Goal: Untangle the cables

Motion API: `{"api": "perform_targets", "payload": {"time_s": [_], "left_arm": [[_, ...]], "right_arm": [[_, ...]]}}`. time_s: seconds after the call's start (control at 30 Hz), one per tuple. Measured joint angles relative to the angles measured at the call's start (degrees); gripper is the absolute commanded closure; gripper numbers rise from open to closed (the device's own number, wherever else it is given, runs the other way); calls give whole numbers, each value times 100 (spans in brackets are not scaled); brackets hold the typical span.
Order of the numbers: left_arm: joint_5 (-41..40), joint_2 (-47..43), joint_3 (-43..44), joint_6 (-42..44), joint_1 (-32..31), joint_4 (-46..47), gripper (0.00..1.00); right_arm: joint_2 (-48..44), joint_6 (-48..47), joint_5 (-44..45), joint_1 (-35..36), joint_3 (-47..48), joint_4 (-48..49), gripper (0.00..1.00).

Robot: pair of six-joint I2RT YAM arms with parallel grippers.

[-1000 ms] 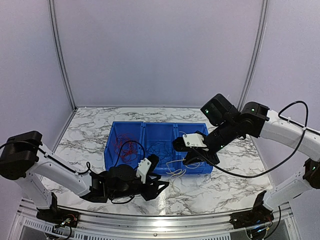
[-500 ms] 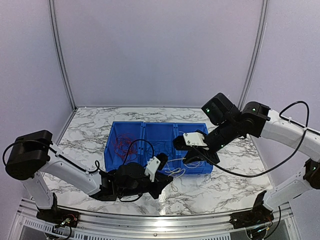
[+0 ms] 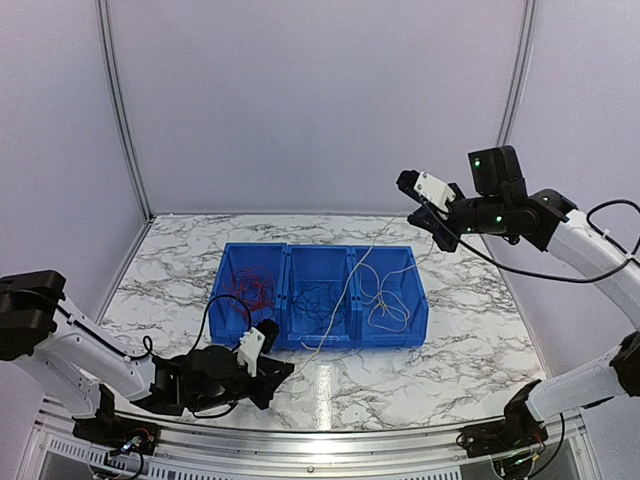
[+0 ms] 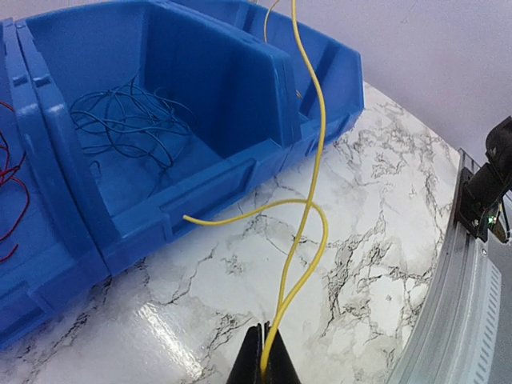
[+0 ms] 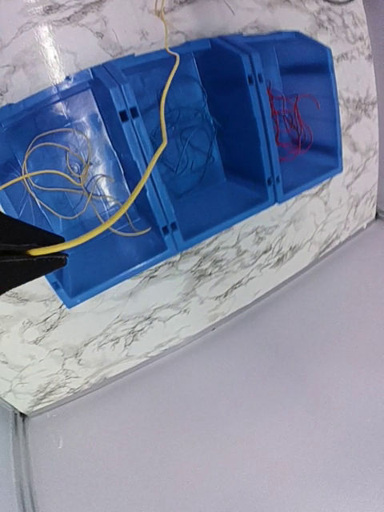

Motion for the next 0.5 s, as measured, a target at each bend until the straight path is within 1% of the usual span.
{"api": "perform_targets", "payload": {"time_s": [0.17, 0.33, 0.43, 0.5], "left_arm": [[-389, -417, -227, -11, -81, 68, 100], [-824, -997, -389, 188, -302, 55, 100], [-1023, -1226, -197, 542, -343, 42, 100], [-1158, -1211, 201, 911, -350, 11, 100]], "right_arm": [[295, 321, 428, -369, -59, 352, 100], [570, 481, 468, -621, -146, 590, 100], [776, 570, 310, -634, -192, 678, 100], [960, 638, 175, -634, -216, 741, 100]]}}
